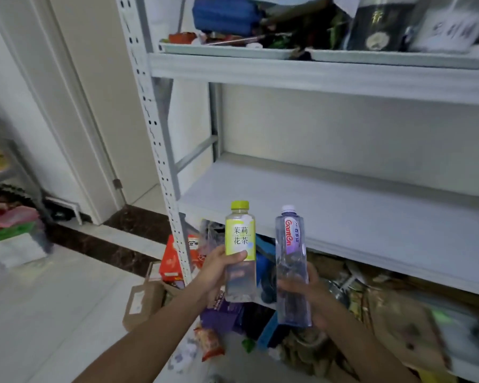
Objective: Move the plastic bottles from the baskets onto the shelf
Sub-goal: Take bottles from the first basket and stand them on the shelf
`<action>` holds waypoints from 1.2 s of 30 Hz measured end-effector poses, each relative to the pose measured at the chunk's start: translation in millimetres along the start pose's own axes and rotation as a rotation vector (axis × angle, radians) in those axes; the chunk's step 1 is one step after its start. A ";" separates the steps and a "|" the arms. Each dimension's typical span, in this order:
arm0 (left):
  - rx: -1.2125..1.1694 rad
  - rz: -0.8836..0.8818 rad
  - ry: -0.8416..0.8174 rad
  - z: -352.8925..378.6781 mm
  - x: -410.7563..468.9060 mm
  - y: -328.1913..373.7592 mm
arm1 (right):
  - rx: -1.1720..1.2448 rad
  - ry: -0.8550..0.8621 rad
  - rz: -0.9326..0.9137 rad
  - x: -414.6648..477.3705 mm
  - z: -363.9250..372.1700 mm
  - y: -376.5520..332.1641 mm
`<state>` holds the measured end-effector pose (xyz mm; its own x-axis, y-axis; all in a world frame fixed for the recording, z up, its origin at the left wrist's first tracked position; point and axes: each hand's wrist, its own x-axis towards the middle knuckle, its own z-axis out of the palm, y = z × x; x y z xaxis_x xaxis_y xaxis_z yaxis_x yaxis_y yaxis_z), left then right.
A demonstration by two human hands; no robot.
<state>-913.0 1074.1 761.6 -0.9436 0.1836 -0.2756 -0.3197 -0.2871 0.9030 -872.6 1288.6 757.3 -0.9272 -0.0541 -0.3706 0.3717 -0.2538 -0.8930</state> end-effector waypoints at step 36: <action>0.593 0.157 -0.108 -137.4 255.4 106.8 | -0.363 0.146 -0.321 273.3 105.3 -65.6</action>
<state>-1200.0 961.2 742.4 -0.9512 0.2849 -0.1181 -0.0464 0.2466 0.9680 -1155.2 1188.8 741.6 -0.9910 0.1135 -0.0715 0.0849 0.1184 -0.9893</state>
